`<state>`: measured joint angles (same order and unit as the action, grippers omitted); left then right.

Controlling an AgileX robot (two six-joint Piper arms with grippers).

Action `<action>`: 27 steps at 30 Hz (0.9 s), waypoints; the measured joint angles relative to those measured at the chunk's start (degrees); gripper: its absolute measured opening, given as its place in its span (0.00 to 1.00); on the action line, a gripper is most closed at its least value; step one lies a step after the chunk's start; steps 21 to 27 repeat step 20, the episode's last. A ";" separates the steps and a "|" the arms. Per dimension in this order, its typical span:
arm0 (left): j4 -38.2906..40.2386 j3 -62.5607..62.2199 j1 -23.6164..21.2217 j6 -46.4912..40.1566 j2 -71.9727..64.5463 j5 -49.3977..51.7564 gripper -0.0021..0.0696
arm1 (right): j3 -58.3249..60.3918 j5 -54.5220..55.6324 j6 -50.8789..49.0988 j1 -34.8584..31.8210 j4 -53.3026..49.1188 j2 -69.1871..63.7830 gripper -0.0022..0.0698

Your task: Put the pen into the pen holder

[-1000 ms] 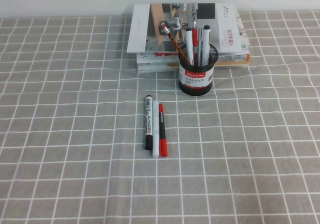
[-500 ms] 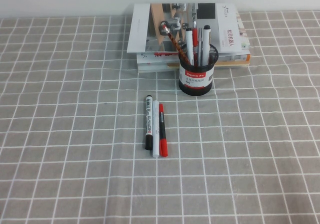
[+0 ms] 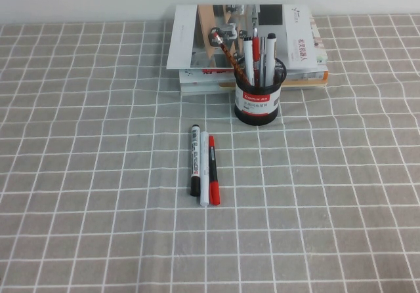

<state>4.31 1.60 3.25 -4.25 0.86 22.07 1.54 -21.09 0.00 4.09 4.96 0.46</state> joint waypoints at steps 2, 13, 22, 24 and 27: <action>0.00 0.00 0.00 0.00 0.00 0.00 0.02 | 0.00 -0.12 0.00 0.00 0.12 0.00 0.01; 0.00 0.00 0.00 0.00 0.00 0.00 0.02 | 0.00 -0.12 0.00 2.58 1.31 0.00 0.01; 0.00 0.00 0.00 0.00 0.00 0.00 0.02 | 0.00 -0.12 0.00 3.92 1.31 0.00 0.01; 0.00 0.00 0.00 0.00 0.00 0.00 0.02 | 0.00 -0.12 0.00 3.92 1.31 0.00 0.01; 0.00 0.00 0.00 0.00 0.00 0.00 0.02 | 0.00 -0.12 0.00 3.92 1.31 0.00 0.01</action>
